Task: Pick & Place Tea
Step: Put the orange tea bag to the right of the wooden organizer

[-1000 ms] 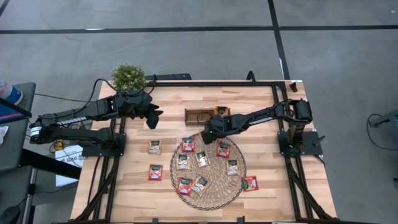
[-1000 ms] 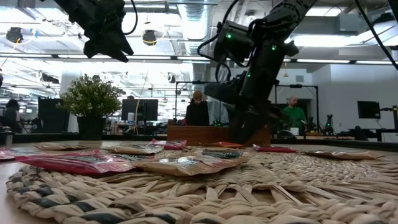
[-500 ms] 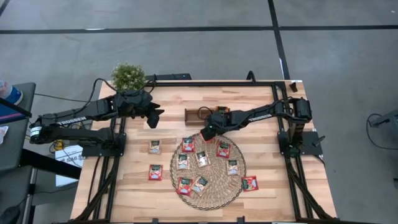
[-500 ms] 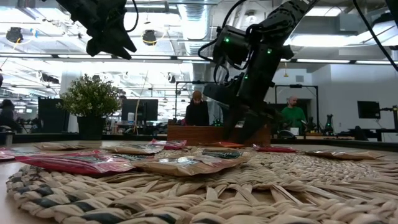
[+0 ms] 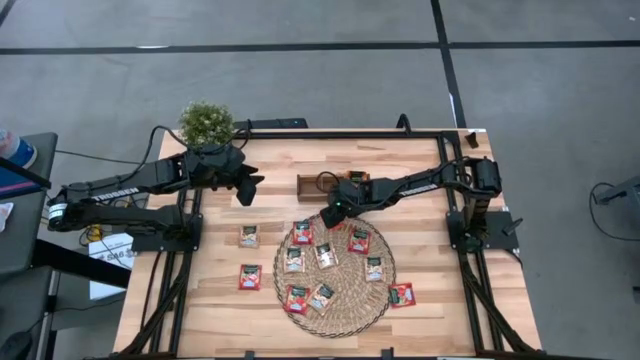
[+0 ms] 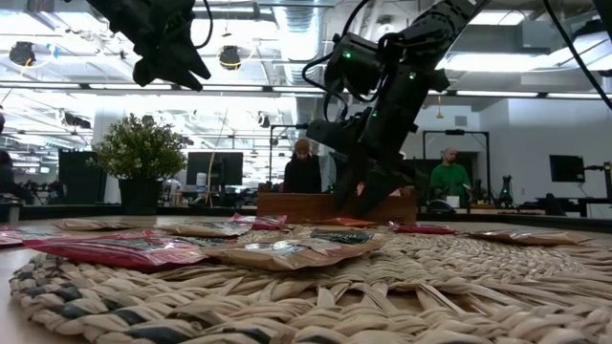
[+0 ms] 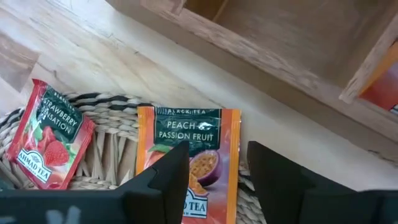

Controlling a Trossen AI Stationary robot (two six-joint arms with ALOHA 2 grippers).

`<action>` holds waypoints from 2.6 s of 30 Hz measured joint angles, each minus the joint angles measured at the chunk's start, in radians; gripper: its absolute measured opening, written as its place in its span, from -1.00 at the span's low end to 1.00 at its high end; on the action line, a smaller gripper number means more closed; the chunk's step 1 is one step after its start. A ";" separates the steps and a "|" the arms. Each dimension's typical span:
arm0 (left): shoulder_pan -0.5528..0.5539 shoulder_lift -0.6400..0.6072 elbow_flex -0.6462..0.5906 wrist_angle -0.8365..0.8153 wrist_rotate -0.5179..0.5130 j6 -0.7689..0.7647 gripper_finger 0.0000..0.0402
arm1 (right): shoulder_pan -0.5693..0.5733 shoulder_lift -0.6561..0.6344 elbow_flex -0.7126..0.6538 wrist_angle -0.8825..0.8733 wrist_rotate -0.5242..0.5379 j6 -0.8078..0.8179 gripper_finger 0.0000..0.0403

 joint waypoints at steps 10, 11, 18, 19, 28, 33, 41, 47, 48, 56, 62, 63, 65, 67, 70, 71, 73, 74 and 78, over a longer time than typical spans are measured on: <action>0.000 0.000 0.000 0.013 0.000 -0.002 -0.20 | -0.005 0.089 0.024 0.044 -0.049 0.000 -0.25; 0.000 0.000 0.000 0.013 0.000 -0.002 -0.20 | -0.005 0.104 0.034 0.034 -0.050 0.000 -0.26; 0.000 0.000 0.000 0.014 0.005 -0.002 -0.20 | 0.011 0.140 0.089 -0.028 -0.008 -0.024 -0.35; 0.000 0.000 0.000 0.015 0.005 -0.002 -0.20 | 0.011 0.137 0.089 -0.034 0.001 -0.025 -0.37; 0.000 0.000 0.000 0.015 0.005 0.005 -0.20 | 0.011 0.137 0.088 -0.057 0.005 -0.026 -0.61; 0.000 0.000 0.000 0.015 0.005 0.005 -0.20 | 0.011 0.136 0.085 -0.048 0.006 -0.026 -0.73; 0.000 0.000 0.000 0.015 0.005 0.005 -0.20 | 0.013 0.092 0.080 -0.031 0.005 -0.029 -0.89; 0.000 0.000 0.000 0.015 0.005 0.010 -0.20 | 0.016 0.027 0.078 -0.032 0.007 -0.049 -0.99; 0.000 0.000 0.000 0.015 0.005 0.010 -0.20 | 0.018 0.015 0.079 -0.027 0.010 -0.050 -0.99; 0.000 0.000 0.000 0.015 0.005 0.010 -0.20 | 0.022 -0.112 0.080 -0.029 0.054 -0.063 -1.00; 0.000 0.000 0.000 0.015 0.005 0.010 -0.20 | 0.037 -0.259 0.083 -0.159 0.280 -0.079 -1.00; 0.000 0.000 0.000 0.015 0.005 0.010 -0.20 | 0.044 -0.280 0.083 -0.193 0.325 -0.077 -1.00; 0.000 0.000 0.000 0.015 0.005 0.010 -0.20 | 0.056 -0.313 0.074 -0.246 0.433 -0.045 -1.00; 0.000 0.000 0.000 0.015 0.005 0.010 -0.20 | 0.066 -0.339 0.043 -0.250 0.520 0.000 -1.00; 0.000 0.000 0.000 0.016 0.005 0.009 -0.20 | 0.082 -0.351 -0.011 -0.243 0.603 0.087 -1.00; 0.000 0.000 0.000 0.018 0.005 0.009 -0.20 | 0.089 -0.351 -0.033 -0.242 0.633 0.132 -1.00; 0.000 0.000 0.000 0.026 0.005 0.007 -0.20 | 0.100 -0.343 -0.075 -0.234 0.685 0.228 -1.00; 0.000 0.000 0.000 0.029 0.005 0.001 -0.20 | 0.104 -0.337 -0.093 -0.212 0.701 0.268 -1.00; 0.000 0.000 0.000 0.044 0.005 -0.007 -0.20 | 0.114 -0.323 -0.161 -0.105 0.761 0.373 -1.00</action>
